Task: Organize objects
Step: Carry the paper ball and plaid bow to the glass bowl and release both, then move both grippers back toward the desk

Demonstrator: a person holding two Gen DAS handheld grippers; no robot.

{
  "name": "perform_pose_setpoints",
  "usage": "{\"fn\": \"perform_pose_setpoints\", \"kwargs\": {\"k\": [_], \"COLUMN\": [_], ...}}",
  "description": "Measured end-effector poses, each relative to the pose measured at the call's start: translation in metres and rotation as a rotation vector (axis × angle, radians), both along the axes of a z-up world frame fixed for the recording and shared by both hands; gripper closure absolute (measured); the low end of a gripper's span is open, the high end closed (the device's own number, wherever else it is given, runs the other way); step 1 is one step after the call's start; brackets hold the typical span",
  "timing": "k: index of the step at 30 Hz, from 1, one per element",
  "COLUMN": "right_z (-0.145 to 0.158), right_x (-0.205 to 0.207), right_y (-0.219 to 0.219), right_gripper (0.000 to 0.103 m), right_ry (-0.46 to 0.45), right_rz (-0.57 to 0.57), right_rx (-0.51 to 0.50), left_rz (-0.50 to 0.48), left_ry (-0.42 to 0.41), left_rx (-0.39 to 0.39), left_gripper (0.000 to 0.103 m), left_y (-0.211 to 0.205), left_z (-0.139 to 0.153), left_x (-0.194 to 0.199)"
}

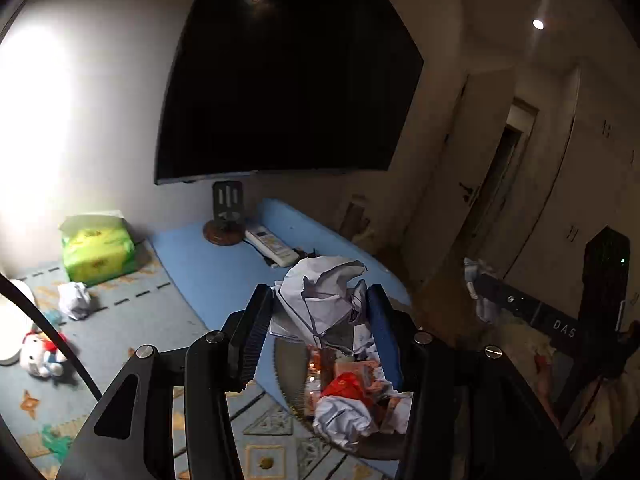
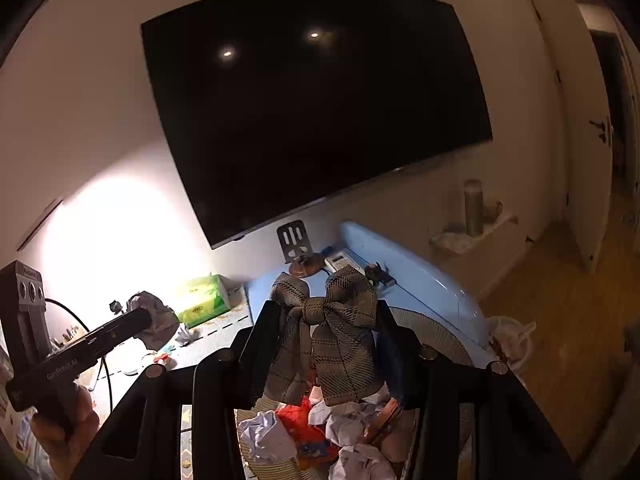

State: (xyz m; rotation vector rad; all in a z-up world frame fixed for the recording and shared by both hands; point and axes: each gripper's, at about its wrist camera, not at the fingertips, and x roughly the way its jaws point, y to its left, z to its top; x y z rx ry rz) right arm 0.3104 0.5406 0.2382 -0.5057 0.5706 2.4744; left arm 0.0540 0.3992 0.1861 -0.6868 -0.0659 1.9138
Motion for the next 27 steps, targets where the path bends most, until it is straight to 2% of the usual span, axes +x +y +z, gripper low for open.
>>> {"fn": "perform_pose_setpoints", "kwargs": {"k": [2, 3, 4, 5, 7, 11, 13, 16, 18, 22, 24, 27], "right_z": [-0.008, -0.012, -0.016, -0.02, -0.027, -0.036, -0.035, -0.031, -0.028, -0.024, -0.023, -0.025], "right_x": [-0.007, -0.01, -0.013, -0.013, -0.012, -0.007, -0.006, -0.007, -0.015, -0.037, -0.052, -0.08], "right_y": [0.012, 0.016, 0.019, 0.021, 0.024, 0.029, 0.023, -0.003, -0.023, -0.07, -0.096, -0.13], "right_gripper": [0.055, 0.045, 0.039, 0.035, 0.034, 0.034, 0.034, 0.034, 0.034, 0.034, 0.034, 0.034], "right_ry": [-0.01, -0.023, -0.036, -0.042, -0.051, -0.043, -0.036, -0.021, -0.026, -0.041, -0.048, -0.039], "right_rz": [-0.004, -0.005, -0.011, -0.031, -0.04, 0.004, 0.038, 0.095, 0.148, 0.276, 0.348, 0.459], "right_rx": [-0.024, -0.025, -0.017, -0.006, -0.008, -0.08, -0.086, -0.062, -0.036, 0.012, 0.025, 0.02], "left_rz": [-0.028, -0.044, -0.058, -0.064, -0.074, -0.074, -0.064, -0.011, 0.046, 0.142, 0.194, 0.329], "left_ry": [-0.074, -0.104, -0.13, -0.153, -0.197, -0.272, -0.26, -0.197, -0.146, -0.102, -0.074, -0.039], "left_rx": [0.034, 0.035, 0.025, 0.022, 0.022, 0.016, 0.012, -0.012, -0.023, -0.005, -0.039, -0.093], "left_gripper": [0.048, 0.041, 0.024, 0.02, 0.02, 0.02, 0.02, 0.02, 0.02, 0.02, 0.016, 0.01], "left_y": [0.017, 0.026, 0.033, 0.035, 0.032, 0.017, 0.001, -0.032, -0.063, -0.132, -0.167, -0.214], "left_z": [-0.011, -0.017, -0.024, -0.031, -0.045, -0.06, -0.058, -0.047, -0.038, -0.025, -0.024, -0.035], "left_x": [-0.006, -0.008, -0.009, -0.012, -0.014, -0.02, -0.018, -0.011, -0.007, -0.009, -0.011, -0.018]}}
